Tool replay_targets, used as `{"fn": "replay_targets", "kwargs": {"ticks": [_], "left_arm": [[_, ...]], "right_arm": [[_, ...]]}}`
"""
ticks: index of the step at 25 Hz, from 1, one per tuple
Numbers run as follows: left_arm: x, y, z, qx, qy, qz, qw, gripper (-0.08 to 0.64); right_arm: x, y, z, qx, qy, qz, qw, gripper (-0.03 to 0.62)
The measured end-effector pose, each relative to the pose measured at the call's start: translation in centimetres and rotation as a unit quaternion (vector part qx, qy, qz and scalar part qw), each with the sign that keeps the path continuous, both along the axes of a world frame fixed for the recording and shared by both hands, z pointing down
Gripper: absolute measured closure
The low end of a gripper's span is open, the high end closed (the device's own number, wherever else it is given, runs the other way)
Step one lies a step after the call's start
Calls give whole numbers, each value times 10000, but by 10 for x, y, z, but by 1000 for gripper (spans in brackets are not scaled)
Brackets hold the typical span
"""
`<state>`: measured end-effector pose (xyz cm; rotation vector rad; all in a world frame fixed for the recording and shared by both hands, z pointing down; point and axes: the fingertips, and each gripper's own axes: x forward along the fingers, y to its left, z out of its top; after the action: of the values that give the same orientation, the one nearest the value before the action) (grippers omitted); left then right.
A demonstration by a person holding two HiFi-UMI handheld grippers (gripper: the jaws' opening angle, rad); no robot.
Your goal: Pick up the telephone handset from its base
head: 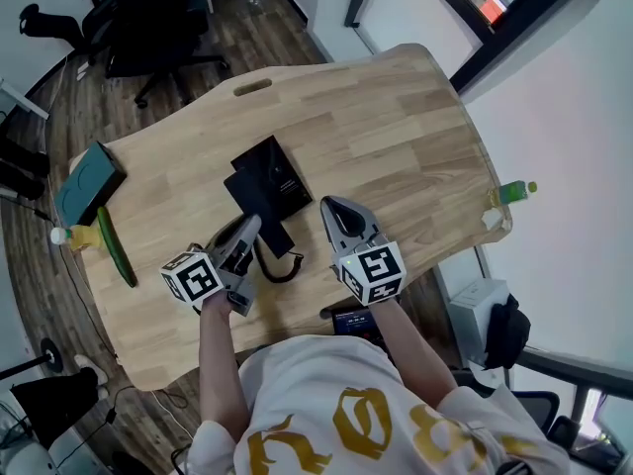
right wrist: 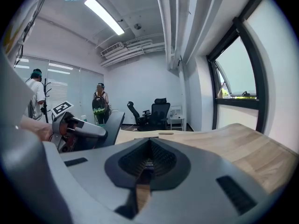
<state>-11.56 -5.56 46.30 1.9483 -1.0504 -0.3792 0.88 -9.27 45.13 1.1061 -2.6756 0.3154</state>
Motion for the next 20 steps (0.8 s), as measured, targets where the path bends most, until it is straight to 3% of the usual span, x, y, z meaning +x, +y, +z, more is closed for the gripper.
{"fn": "replay_targets", "kwargs": {"ticks": [11, 20], "left_arm": [[2, 14, -19, 244, -48, 85, 9997, 488], [5, 28, -30, 427, 145, 177, 9988, 488]], "right_arm": [[7, 13, -9, 89, 6, 182, 9998, 588], [3, 12, -19, 261, -37, 162, 9995, 588]]}}
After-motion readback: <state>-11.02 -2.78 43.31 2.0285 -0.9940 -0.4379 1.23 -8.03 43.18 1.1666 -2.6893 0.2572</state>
